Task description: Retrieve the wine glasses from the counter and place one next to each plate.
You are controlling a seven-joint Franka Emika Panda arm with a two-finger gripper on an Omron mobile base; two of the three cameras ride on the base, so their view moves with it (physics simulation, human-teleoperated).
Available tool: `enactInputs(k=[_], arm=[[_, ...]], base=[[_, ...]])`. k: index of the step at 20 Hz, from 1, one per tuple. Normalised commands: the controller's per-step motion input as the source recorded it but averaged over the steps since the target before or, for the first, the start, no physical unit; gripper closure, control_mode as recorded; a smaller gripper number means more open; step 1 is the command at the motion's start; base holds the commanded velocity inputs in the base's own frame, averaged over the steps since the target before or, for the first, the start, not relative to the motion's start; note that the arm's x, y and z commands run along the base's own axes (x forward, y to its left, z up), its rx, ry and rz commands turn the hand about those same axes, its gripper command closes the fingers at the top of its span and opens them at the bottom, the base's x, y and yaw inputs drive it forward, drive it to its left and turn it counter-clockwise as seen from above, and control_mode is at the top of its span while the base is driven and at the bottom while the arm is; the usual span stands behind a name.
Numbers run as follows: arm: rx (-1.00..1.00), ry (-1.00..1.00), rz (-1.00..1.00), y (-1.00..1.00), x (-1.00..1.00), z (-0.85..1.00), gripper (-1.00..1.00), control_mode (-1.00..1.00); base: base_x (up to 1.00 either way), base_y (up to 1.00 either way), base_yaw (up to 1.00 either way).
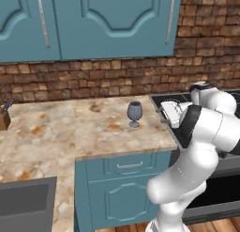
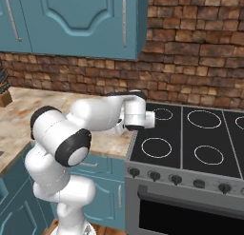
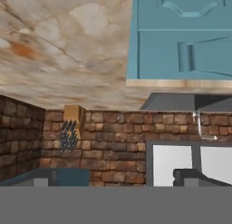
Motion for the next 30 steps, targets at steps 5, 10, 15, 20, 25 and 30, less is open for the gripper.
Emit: enactInputs(k=[5, 10, 15, 20, 25, 30], arm=[[0.00, 0.00, 0.01, 0.00, 0.41, -0.11, -1.00, -1.00], [-0.01, -0.01, -0.04, 0.06, 0.04, -0.13, -1.00, -1.00], [-0.04, -0.04, -0.16, 0.11, 0.10, -0.08, -1.00, -1.00], [-0.04, -0.05, -0.21, 0.13, 0.21, -0.01, -1.00, -1.00], [-0.01, 0.00, -0.08, 0.09, 0.25, -0.07, -1.00, -1.00], [0.00, 0.00, 0.00, 0.00, 0.38, -0.16, -1.00, -1.00]], base=[[0.00, 0.00, 0.00], [0.00, 0.00, 0.00], [0.00, 0.00, 0.00], [0.00, 0.00, 0.00], [0.00, 0.00, 0.00], [0.00, 0.00, 0.00]])
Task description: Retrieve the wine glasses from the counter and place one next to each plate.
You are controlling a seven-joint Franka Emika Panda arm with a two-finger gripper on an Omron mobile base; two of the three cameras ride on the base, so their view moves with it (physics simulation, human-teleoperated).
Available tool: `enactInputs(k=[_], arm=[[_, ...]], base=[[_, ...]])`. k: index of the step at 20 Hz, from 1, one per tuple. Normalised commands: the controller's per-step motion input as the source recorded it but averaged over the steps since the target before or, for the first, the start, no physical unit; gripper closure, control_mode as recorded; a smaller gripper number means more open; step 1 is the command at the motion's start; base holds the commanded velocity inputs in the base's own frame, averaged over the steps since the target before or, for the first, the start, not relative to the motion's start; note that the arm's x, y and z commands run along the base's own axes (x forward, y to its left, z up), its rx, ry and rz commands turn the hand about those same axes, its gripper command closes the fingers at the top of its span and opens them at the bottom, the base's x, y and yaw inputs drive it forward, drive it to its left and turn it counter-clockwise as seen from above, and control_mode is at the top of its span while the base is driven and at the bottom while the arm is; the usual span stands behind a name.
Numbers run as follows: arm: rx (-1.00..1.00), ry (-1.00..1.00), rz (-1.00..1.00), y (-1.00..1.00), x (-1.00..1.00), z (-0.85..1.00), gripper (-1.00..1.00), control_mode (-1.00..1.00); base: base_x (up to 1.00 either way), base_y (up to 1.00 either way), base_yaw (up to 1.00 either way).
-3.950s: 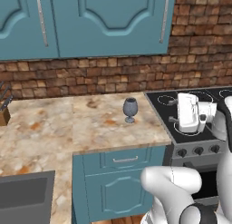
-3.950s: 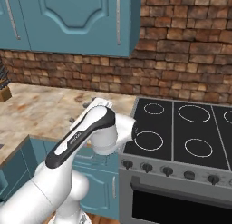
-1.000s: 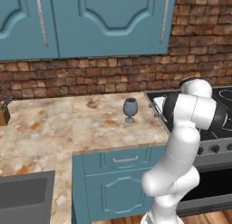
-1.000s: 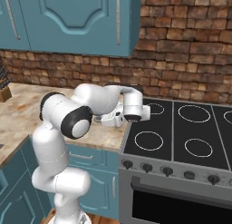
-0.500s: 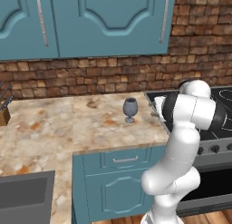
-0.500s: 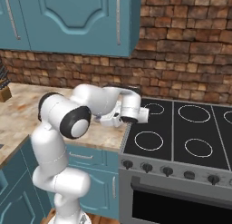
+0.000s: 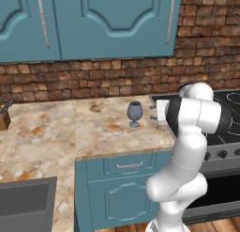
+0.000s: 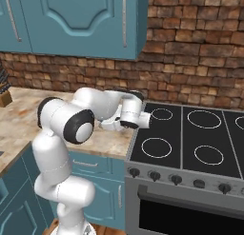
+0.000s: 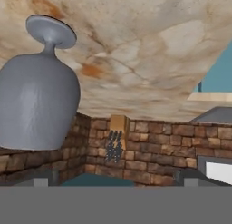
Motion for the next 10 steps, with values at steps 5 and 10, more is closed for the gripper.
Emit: enactInputs(k=[5, 10], arm=[[0.00, 0.01, 0.00, -0.04, 0.30, -0.27, -1.00, -1.00], [0.00, 0.00, 0.01, -0.11, 0.19, -0.23, -1.00, -1.00]], base=[[0.00, 0.00, 0.00], [0.00, 0.00, 0.00]])
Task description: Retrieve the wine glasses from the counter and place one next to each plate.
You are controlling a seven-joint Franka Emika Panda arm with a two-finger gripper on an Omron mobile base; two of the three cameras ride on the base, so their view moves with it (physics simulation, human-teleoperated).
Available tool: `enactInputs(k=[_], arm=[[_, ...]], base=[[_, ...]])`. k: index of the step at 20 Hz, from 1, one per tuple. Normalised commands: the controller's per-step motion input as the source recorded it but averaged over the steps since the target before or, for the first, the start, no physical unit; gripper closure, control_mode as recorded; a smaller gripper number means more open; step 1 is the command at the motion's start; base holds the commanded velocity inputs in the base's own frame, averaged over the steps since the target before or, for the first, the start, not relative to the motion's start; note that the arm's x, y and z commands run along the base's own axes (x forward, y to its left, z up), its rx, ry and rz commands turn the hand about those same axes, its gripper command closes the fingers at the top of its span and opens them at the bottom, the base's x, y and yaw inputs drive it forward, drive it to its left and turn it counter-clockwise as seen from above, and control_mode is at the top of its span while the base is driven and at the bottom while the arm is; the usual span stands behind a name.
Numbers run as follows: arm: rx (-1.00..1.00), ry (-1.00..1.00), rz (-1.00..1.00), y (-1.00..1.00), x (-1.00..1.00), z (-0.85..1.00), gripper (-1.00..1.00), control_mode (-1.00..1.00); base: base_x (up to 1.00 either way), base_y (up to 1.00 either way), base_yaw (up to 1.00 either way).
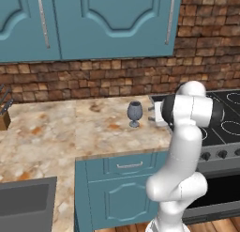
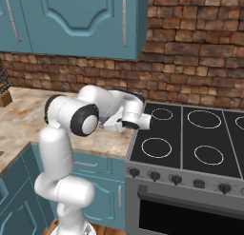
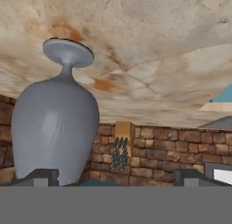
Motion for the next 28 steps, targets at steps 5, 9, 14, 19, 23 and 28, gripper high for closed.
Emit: enactInputs(k=[5, 9, 14, 19, 23, 28], arm=[[0.00, 0.00, 0.00, -0.11, 0.26, -0.23, -1.00, -1.00], [0.00, 0.00, 0.00, -0.12, 0.45, -0.23, -1.00, -1.00], [0.00, 0.00, 0.00, -0.08, 0.40, -0.17, -1.00, -1.00], [0.00, 0.00, 0.01, 0.00, 0.11, -0.15, -1.00, -1.00], [0.00, 0.00, 0.05, 0.10, 0.02, -0.18, -1.00, -1.00], [0.00, 0.00, 0.05, 0.20, 0.05, -0.23, -1.00, -1.00]], base=[[0.00, 0.00, 0.00], [0.00, 0.00, 0.00], [0.00, 0.00, 0.00], [0.00, 0.00, 0.00], [0.00, 0.00, 0.00], [0.00, 0.00, 0.00]])
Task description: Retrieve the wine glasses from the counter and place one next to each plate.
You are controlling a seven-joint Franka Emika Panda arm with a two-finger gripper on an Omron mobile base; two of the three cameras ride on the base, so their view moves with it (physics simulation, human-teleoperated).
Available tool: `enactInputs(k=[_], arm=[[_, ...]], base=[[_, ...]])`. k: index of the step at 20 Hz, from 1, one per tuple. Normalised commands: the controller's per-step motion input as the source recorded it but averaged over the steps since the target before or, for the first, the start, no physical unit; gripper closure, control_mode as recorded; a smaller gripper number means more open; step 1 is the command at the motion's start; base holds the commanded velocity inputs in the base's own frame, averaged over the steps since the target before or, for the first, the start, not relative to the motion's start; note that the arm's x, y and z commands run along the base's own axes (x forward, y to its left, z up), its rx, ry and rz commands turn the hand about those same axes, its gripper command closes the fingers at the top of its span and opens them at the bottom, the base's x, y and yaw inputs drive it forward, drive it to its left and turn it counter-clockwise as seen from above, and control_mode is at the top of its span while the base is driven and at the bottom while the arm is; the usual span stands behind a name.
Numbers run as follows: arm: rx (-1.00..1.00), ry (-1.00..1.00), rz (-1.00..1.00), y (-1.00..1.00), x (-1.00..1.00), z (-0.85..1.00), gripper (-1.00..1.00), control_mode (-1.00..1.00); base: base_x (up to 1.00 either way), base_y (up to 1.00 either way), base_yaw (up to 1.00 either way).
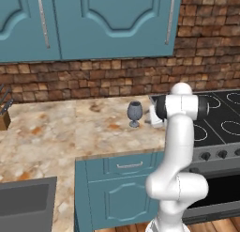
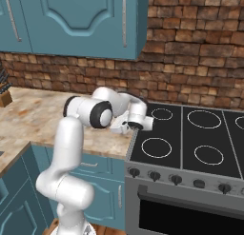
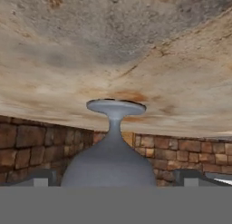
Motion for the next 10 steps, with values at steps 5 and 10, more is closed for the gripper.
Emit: enactInputs(k=[5, 10], arm=[[0.00, 0.00, 0.04, 0.15, 0.13, -0.26, -1.00, -1.00], [0.00, 0.06, 0.02, 0.15, 0.11, -0.24, -1.00, -1.00]], base=[[0.00, 0.00, 0.00], [0.00, 0.00, 0.00]])
